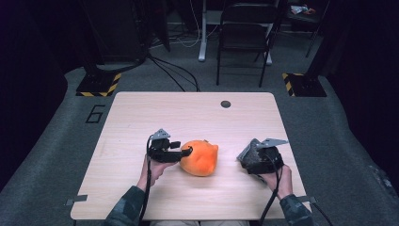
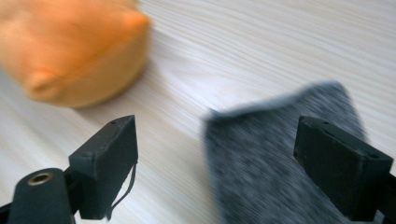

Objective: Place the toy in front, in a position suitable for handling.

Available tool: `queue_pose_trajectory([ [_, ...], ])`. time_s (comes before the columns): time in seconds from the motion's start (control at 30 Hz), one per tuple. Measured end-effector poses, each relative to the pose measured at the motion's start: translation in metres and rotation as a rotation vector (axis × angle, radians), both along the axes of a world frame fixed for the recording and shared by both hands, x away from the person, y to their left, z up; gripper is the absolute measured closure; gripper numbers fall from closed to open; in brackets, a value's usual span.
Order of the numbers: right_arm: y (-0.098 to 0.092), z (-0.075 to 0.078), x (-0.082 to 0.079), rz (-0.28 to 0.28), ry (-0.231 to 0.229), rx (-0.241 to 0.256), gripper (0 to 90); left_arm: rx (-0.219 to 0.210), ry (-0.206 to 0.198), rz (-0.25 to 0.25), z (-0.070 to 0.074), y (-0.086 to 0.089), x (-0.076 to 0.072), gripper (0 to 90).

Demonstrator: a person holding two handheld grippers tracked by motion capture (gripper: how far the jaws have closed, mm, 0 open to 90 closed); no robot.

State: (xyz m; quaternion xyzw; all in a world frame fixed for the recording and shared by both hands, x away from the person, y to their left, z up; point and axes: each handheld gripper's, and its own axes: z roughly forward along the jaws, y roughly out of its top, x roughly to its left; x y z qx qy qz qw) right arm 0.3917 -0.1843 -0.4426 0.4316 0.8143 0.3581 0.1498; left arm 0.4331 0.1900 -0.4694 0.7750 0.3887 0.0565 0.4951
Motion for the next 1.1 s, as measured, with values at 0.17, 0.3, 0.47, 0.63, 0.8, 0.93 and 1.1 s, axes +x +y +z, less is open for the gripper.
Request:
queue_pose_trajectory([
  [0.17,0.049,0.004,0.004,0.093,0.012,0.050,13.3,0.015,0.005,-0.017,-0.002,-0.003,-0.001,47.9],
  [0.3,0.075,-0.002,0.005,0.147,0.018,0.027,14.2,0.028,0.011,-0.019,-0.004,-0.003,-0.001,52.4],
  [0.47,0.089,-0.012,0.007,0.168,0.043,0.015,20.7,0.035,0.008,-0.022,-0.005,-0.004,-0.002,58.2],
  [0.63,0.097,-0.022,0.009,0.185,0.094,0.020,38.3,0.051,0.020,-0.031,-0.007,-0.008,-0.004,64.5],
  [0.8,0.104,-0.031,0.011,0.177,0.116,0.020,56.4,0.053,0.021,-0.020,-0.011,-0.011,-0.006,70.3],
  [0.93,0.106,-0.033,0.012,0.176,0.095,0.028,71.3,0.045,0.008,-0.014,-0.012,-0.010,-0.008,74.8],
  [1.1,0.105,-0.028,0.010,0.172,0.058,0.025,77.3,0.046,-0.031,-0.010,-0.005,-0.009,-0.013,77.5],
])
